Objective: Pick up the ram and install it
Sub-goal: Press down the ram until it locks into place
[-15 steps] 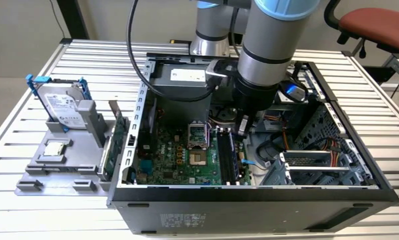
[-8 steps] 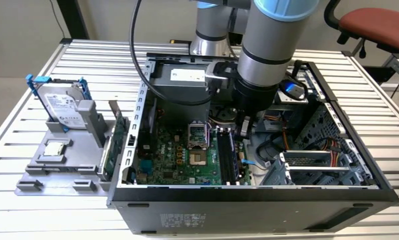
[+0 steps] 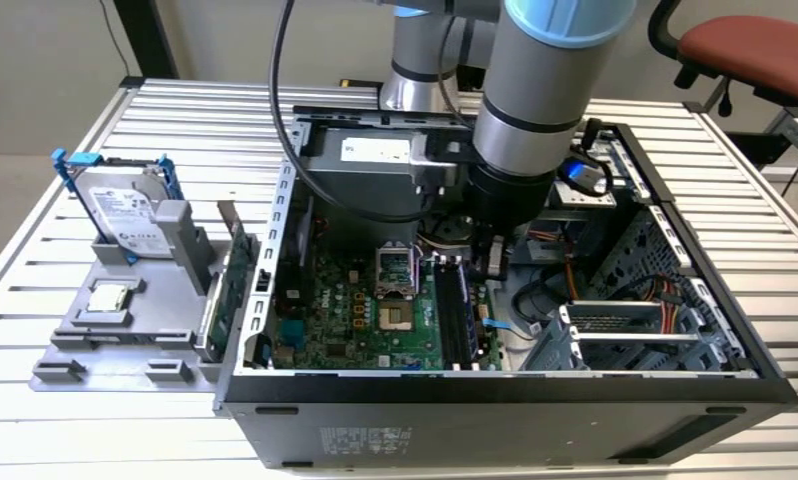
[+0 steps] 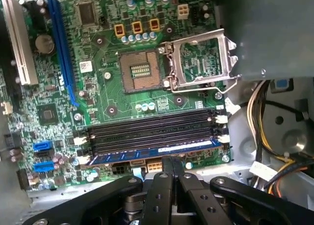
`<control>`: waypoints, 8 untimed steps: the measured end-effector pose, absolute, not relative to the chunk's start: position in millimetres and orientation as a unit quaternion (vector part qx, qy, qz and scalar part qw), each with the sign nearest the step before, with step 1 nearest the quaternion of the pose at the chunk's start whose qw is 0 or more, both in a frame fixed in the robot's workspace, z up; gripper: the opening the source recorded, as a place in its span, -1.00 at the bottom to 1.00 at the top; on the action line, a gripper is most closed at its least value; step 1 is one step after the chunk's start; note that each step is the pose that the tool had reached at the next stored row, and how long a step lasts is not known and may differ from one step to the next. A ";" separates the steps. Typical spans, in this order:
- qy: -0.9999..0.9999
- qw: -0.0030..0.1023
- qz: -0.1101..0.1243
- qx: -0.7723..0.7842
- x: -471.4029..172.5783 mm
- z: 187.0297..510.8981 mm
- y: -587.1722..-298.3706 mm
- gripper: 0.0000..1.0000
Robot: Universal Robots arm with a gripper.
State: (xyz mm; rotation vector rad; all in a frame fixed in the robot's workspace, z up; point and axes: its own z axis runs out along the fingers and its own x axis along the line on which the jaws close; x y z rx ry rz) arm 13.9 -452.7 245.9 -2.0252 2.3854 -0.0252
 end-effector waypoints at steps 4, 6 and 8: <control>0.743 0.006 -0.008 -0.670 13.3 242.4 -452.7 -1.00; 0.734 0.007 -0.008 -0.679 12.5 240.3 -452.7 -1.00; 0.725 0.007 -0.008 -0.689 11.7 237.5 -452.7 -1.00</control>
